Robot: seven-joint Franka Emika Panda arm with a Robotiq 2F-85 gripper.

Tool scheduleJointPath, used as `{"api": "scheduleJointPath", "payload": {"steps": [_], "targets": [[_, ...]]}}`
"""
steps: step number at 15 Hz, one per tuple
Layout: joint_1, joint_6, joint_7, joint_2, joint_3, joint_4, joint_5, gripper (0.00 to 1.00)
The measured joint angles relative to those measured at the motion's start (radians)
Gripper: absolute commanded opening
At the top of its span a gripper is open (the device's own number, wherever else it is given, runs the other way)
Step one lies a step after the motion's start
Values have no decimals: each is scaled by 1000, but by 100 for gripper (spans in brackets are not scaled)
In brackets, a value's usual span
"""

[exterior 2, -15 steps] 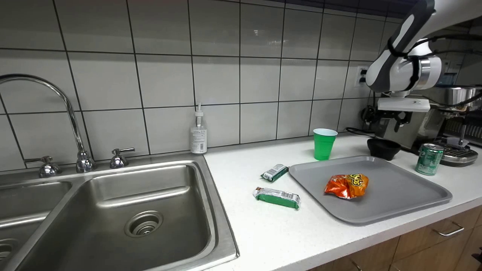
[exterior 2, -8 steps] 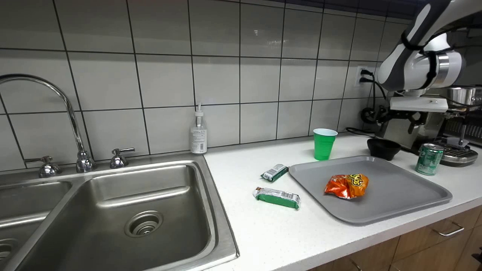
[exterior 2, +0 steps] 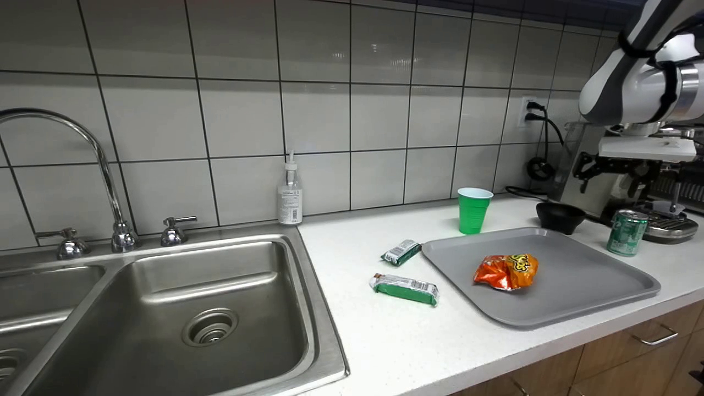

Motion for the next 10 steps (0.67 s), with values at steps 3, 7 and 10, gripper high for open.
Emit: {"api": "scheduleJointPath", "payload": {"steps": [3,7,10], "targets": [[-1,0,1,-28,-22,-42,0,100],[-4,11,10,-48,-52,-92,0,100],[-10,17,21,-52,-63,-114,1,100]]}}
